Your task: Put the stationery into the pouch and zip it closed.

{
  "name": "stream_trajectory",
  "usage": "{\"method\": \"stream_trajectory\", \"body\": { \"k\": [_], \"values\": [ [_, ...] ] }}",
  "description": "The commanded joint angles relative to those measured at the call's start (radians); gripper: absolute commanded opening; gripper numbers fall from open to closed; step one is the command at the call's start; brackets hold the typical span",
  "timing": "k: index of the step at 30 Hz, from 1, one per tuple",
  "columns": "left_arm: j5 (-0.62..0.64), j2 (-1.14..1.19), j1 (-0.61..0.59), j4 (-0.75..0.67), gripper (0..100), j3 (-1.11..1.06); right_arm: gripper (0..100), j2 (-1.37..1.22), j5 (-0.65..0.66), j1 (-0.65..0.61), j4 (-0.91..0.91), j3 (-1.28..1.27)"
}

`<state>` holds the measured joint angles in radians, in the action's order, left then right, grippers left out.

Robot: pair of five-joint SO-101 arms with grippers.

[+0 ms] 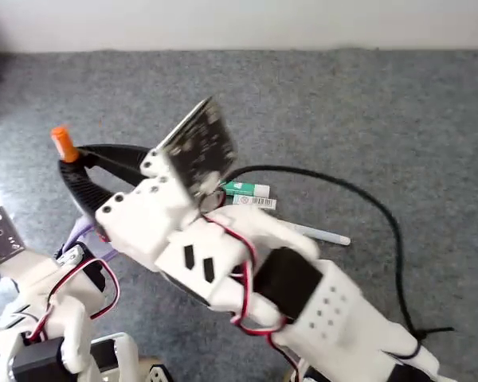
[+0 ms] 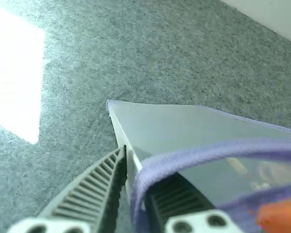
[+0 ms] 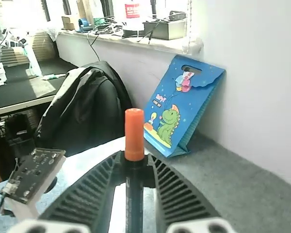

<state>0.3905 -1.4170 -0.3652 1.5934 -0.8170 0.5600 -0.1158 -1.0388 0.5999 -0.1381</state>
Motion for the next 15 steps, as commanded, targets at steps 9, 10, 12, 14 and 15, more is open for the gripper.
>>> {"method": "stream_trajectory", "body": {
  "k": [9, 10, 12, 14, 15],
  "values": [
    [0.011, 0.035, 0.0, 0.032, 1, 0.093, 0.9, 0.085, 0.216, -0.004, -0.343, -0.4],
    [0.012, 0.035, 0.0, 0.032, 1, 0.093, 0.9, 0.107, 0.244, -0.002, -0.321, -0.44],
    [0.012, 0.035, 0.0, 0.031, 1, 0.093, 1.2, 0.157, 0.264, 0.005, -0.248, -0.508],
    [0.012, 0.035, 0.0, 0.031, 1, 0.093, 5.3, 0.222, 0.23, 0.025, -0.16, -0.531],
    [0.012, 0.035, 0.0, 0.031, 1, 0.093, 9.2, 0.252, 0.203, 0.033, -0.119, -0.531]
  ]
}}
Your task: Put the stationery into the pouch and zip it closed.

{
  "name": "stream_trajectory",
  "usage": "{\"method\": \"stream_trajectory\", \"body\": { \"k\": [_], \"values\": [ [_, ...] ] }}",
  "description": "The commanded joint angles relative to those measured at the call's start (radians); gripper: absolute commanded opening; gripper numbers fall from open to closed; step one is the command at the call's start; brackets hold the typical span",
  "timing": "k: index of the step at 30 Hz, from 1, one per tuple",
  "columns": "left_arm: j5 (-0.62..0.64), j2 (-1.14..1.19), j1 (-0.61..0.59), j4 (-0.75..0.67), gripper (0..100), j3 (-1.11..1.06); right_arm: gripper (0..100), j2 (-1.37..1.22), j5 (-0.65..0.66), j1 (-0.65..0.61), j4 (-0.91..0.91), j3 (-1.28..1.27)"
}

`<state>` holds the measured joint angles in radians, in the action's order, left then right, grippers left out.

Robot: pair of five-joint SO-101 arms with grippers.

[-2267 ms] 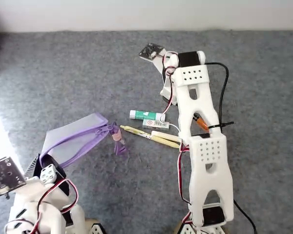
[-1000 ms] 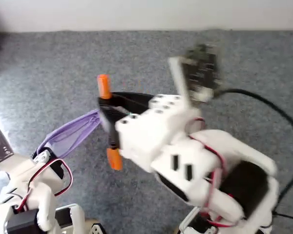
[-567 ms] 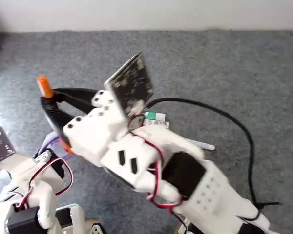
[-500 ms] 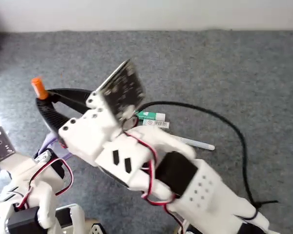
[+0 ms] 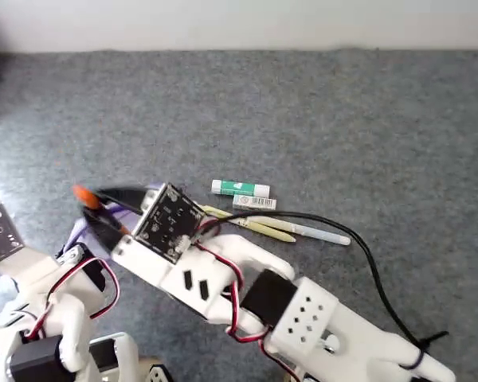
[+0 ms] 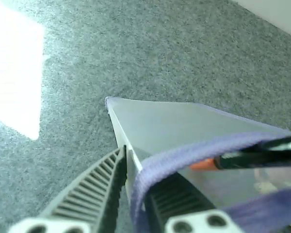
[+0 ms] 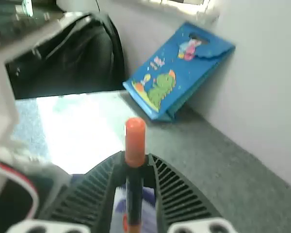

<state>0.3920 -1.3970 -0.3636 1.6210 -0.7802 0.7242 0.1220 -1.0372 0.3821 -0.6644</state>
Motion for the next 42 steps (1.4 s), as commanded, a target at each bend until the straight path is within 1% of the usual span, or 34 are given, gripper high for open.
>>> {"method": "stream_trajectory", "body": {
  "k": [1, 3, 5, 9, 12, 15, 18, 20, 22, 25, 30, 35, 38, 42],
  "values": [
    [0.011, 0.015, -0.002, 0.005, 1, 0.056, 13.7, 0.122, -0.057, 0.042, 0.137, -0.002],
    [0.011, 0.015, -0.002, 0.005, 1, 0.056, 22.5, 0.183, -0.072, 0.059, 0.209, 0.0],
    [0.011, 0.015, -0.002, 0.005, 1, 0.056, 25.9, 0.245, -0.078, 0.081, 0.289, 0.014],
    [0.011, 0.015, -0.003, 0.005, 1, 0.056, 22.6, 0.329, -0.163, 0.186, 0.417, 0.071],
    [0.011, 0.014, -0.008, 0.023, 1, 0.056, 19.5, 0.338, -0.206, 0.335, 0.59, 0.143],
    [0.011, 0.014, -0.011, 0.034, 1, 0.071, 19.5, 0.308, -0.256, 0.498, 0.776, 0.161],
    [0.012, 0.014, -0.035, 0.038, 1, 0.081, 19.4, 0.225, -0.259, 0.624, 0.901, 0.16],
    [0.012, 0.014, -0.046, 0.038, 1, 0.081, 19.4, 0.143, -0.256, 0.682, 0.932, 0.164],
    [0.012, 0.014, -0.052, 0.038, 1, 0.081, 19.1, 0.045, -0.218, 0.723, 0.934, 0.172],
    [0.012, 0.014, -0.052, 0.038, 1, 0.081, 19.1, -0.117, -0.115, 0.74, 0.935, 0.201],
    [0.012, 0.006, -0.052, 0.038, 1, 0.081, 19.3, -0.426, 0.109, 0.733, 0.932, 0.325],
    [0.012, 0.009, -0.051, 0.038, 1, 0.081, 19.4, -0.743, 0.173, 0.719, 0.906, 0.598],
    [0.012, 0.009, -0.052, 0.038, 1, 0.081, 19.4, -0.926, 0.238, 0.704, 0.901, 0.786],
    [0.012, 0.012, -0.052, 0.038, 1, 0.081, 19.4, -1.141, 0.307, 0.656, 0.94, 1.014]
  ]
}}
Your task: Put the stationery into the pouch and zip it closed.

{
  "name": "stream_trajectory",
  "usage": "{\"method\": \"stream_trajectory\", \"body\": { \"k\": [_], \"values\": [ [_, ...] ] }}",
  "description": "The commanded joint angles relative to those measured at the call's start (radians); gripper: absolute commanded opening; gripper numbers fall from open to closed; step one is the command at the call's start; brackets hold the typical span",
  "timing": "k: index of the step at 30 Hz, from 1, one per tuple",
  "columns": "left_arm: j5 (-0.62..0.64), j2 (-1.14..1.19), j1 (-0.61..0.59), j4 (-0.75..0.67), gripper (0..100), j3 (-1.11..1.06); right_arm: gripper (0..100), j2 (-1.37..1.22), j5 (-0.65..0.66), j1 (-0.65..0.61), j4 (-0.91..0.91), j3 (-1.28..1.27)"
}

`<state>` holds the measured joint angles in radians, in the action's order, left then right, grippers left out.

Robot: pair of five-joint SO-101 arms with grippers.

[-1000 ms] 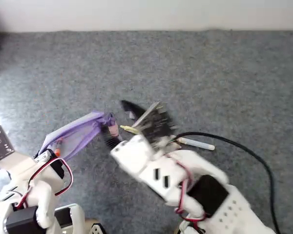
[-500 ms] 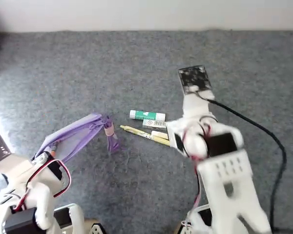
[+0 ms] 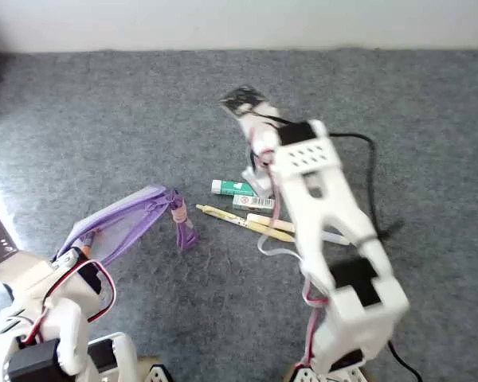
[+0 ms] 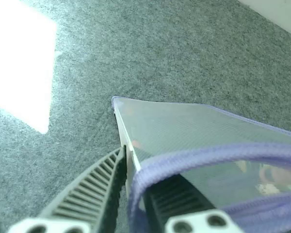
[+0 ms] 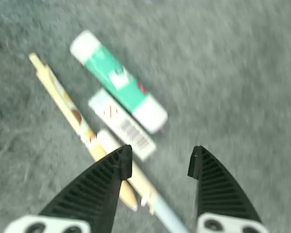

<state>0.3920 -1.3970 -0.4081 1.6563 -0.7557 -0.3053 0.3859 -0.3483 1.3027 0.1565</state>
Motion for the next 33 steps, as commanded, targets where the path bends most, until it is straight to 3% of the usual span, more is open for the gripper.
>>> {"method": "stream_trajectory", "body": {
  "k": [1, 12, 23, 29, 33],
  "values": [
    [0.012, 0.012, -0.008, 0.003, 1, 0.056, 19.4, -0.154, 0.046, -0.05, 0.042, 0.252],
    [0.012, 0.012, -0.008, 0.003, 1, 0.056, 19.4, -0.498, 0.052, -0.165, 0.128, 0.647],
    [0.012, 0.012, -0.008, 0.005, 1, 0.056, 18.7, -0.805, 0.054, -0.099, 0.216, 0.899],
    [0.012, 0.012, -0.008, 0.005, 1, 0.056, 0.0, -0.865, 0.054, -0.094, 0.343, 1.071],
    [0.012, 0.009, -0.008, 0.005, 1, 0.056, 0.8, -0.863, 0.049, -0.099, 0.427, 1.211]
  ]
}}
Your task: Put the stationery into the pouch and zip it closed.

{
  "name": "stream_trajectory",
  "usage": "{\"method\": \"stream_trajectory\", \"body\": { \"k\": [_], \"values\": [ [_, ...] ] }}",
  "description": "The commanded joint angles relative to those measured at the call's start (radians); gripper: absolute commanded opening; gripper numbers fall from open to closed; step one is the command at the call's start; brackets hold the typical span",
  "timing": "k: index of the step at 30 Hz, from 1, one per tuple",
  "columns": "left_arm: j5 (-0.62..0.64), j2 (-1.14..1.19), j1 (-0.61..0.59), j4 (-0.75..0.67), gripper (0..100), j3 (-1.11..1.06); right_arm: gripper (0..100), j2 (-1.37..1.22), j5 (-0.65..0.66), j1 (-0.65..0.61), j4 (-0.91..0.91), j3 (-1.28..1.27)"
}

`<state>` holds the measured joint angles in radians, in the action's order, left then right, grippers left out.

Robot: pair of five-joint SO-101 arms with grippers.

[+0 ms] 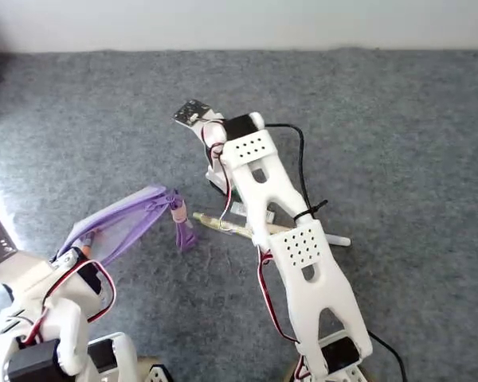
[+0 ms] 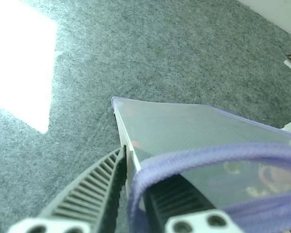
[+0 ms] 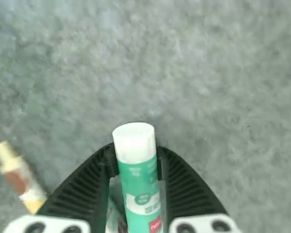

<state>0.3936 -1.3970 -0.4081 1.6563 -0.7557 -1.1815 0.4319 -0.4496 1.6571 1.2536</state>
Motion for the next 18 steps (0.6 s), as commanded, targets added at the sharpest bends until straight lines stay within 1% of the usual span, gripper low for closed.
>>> {"method": "stream_trajectory", "body": {
  "k": [1, 2, 6, 9, 13, 15, 18],
  "values": [
    [0.011, 0.008, -0.008, 0.005, 1, 0.056, 0.7, 0.013, 0.002, 0.002, 0.102, 0.157],
    [0.011, 0.008, -0.008, 0.005, 1, 0.056, 1.0, 0.013, 0.002, 0.002, 0.133, 0.201],
    [0.011, 0.008, -0.008, 0.005, 1, 0.056, 0.8, 0.019, 0.002, 0.021, 0.142, 0.351],
    [0.011, 0.008, -0.008, 0.005, 1, 0.056, 0.8, 0.082, 0.002, 0.033, 0.145, 0.37],
    [0.011, 0.009, -0.008, 0.005, 1, 0.056, 0.8, 0.263, 0.002, 0.041, 0.145, 0.232],
    [0.011, 0.009, -0.008, 0.005, 1, 0.056, 0.8, 0.389, -0.002, 0.041, 0.145, 0.112],
    [0.011, 0.012, -0.008, 0.005, 1, 0.056, 0.8, 0.607, -0.044, 0.033, 0.143, -0.137]
  ]
}}
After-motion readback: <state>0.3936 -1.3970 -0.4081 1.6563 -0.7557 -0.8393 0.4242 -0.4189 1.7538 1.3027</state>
